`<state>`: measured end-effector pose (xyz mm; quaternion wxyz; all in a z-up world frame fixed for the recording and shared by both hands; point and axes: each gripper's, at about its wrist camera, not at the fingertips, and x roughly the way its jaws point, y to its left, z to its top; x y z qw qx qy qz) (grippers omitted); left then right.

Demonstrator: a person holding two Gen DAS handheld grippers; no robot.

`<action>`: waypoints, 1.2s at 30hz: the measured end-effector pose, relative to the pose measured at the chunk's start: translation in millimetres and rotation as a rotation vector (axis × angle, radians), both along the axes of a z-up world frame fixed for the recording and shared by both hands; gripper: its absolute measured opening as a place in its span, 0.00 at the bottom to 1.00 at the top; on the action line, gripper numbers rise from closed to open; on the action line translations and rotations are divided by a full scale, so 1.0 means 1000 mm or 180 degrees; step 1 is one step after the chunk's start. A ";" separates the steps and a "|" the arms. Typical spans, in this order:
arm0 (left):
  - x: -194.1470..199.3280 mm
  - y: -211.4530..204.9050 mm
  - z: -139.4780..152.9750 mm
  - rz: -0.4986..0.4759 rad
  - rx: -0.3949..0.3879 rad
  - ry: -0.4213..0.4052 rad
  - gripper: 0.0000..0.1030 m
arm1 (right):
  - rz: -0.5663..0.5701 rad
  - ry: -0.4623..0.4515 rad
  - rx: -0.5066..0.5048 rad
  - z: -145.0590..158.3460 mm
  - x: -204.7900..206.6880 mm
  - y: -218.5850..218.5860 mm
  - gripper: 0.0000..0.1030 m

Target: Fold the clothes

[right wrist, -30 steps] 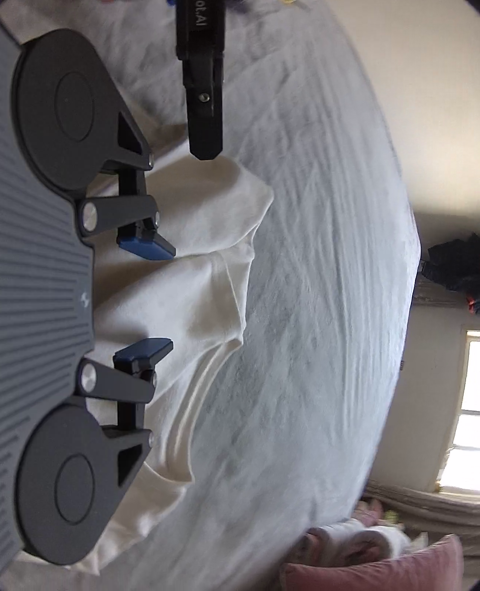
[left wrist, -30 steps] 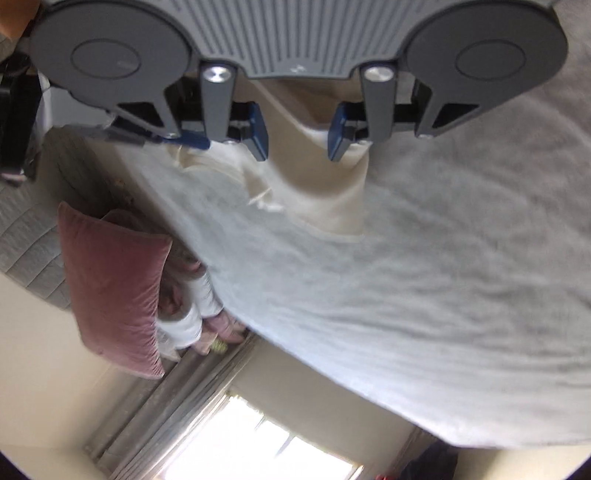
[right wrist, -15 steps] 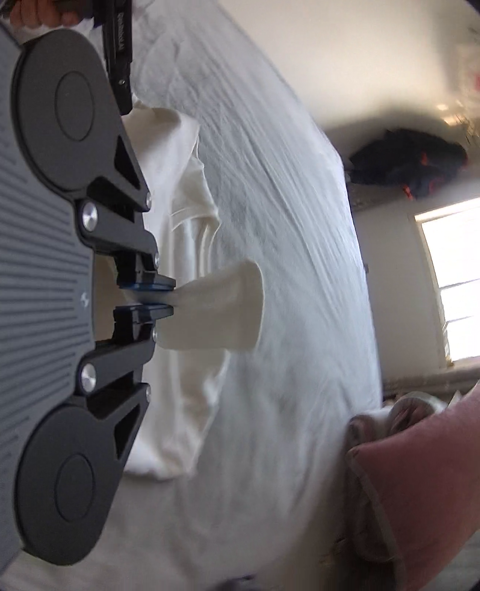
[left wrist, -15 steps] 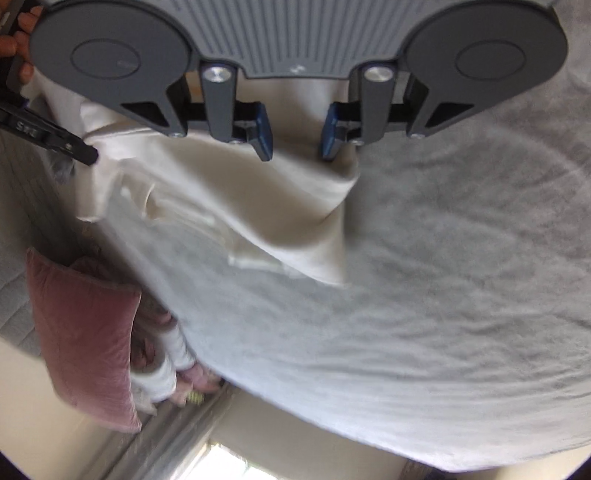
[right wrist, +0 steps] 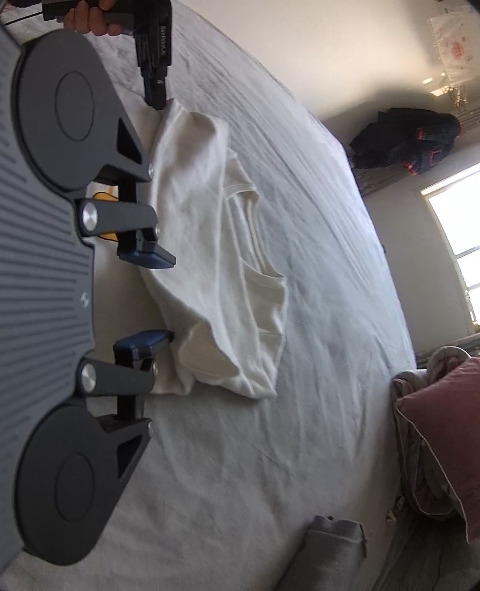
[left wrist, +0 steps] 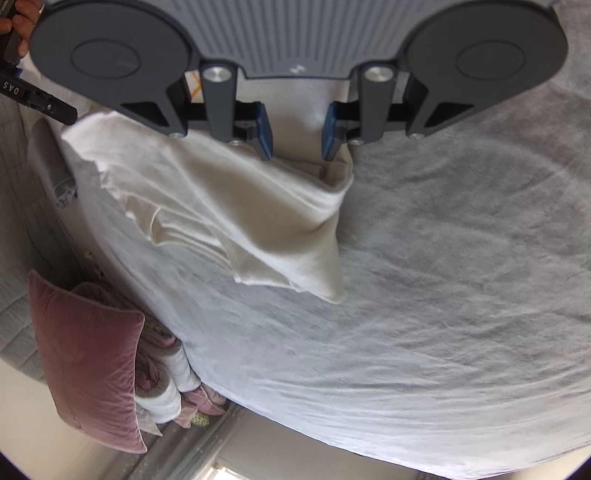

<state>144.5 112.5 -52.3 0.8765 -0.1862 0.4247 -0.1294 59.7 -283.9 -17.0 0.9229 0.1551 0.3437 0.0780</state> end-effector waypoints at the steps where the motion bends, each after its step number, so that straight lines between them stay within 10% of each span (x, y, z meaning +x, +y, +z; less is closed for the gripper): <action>1: 0.000 0.003 0.001 0.0030 -0.0027 -0.0010 0.29 | -0.0022 -0.0029 -0.0001 0.003 0.001 -0.003 0.42; 8: 0.004 0.012 -0.001 0.0101 -0.0122 -0.0031 0.28 | -0.0063 -0.0107 -0.0285 0.006 0.034 -0.008 0.43; 18: 0.010 -0.005 -0.006 -0.0308 0.0370 0.0205 0.25 | 0.0146 -0.0136 -0.1261 -0.025 0.056 0.014 0.34; 26: 0.031 0.035 0.012 -0.0148 -0.0326 0.0060 0.38 | 0.0229 -0.0385 -0.1666 -0.017 0.041 0.027 0.10; 36: 0.074 0.021 -0.010 0.0061 -0.0322 0.0094 0.29 | 0.0150 -0.0734 -0.1722 0.021 0.056 0.027 0.09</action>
